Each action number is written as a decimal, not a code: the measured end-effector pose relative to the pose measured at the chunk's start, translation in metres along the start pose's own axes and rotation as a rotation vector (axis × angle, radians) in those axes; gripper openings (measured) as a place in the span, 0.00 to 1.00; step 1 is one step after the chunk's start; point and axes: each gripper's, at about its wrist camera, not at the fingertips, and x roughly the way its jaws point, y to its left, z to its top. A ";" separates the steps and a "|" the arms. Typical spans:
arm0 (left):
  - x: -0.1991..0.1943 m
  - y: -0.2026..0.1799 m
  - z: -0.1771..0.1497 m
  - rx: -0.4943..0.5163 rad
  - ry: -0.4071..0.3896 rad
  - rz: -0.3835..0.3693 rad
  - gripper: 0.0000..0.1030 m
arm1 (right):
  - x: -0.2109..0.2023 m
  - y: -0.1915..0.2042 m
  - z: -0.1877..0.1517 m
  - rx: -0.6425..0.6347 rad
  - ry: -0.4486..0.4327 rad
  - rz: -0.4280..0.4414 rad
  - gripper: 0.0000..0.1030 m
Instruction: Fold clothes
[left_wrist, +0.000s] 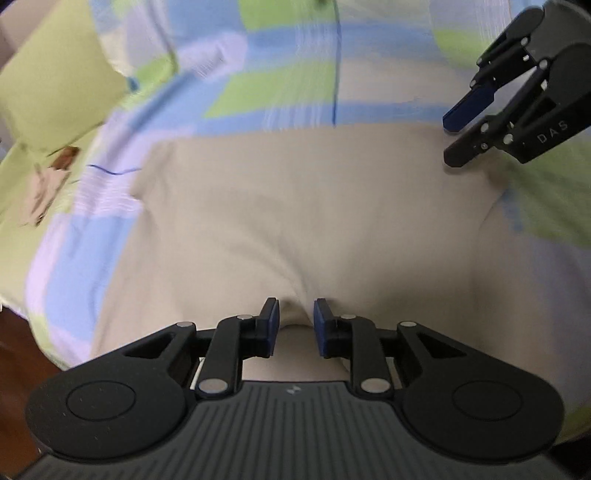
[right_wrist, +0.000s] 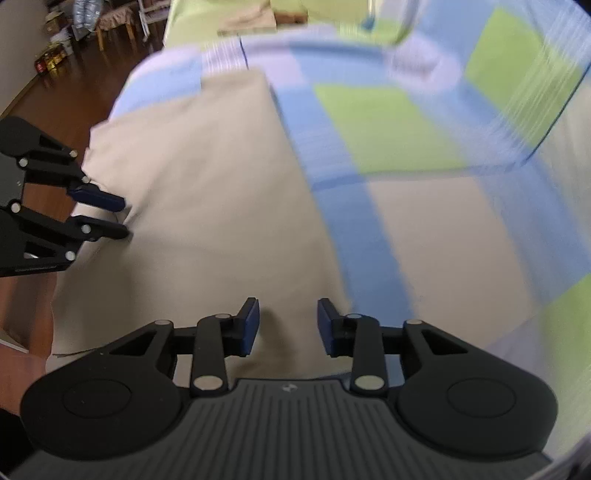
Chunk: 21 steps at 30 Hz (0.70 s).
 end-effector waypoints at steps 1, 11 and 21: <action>-0.012 -0.003 -0.010 -0.020 0.004 0.010 0.27 | -0.014 0.008 -0.003 -0.077 -0.031 0.020 0.42; -0.060 -0.095 -0.089 -0.161 0.197 0.079 0.27 | -0.038 0.135 -0.104 -0.898 -0.070 0.425 0.41; -0.066 -0.132 -0.089 -0.234 0.162 0.155 0.30 | -0.004 0.144 -0.108 -1.111 -0.196 0.423 0.09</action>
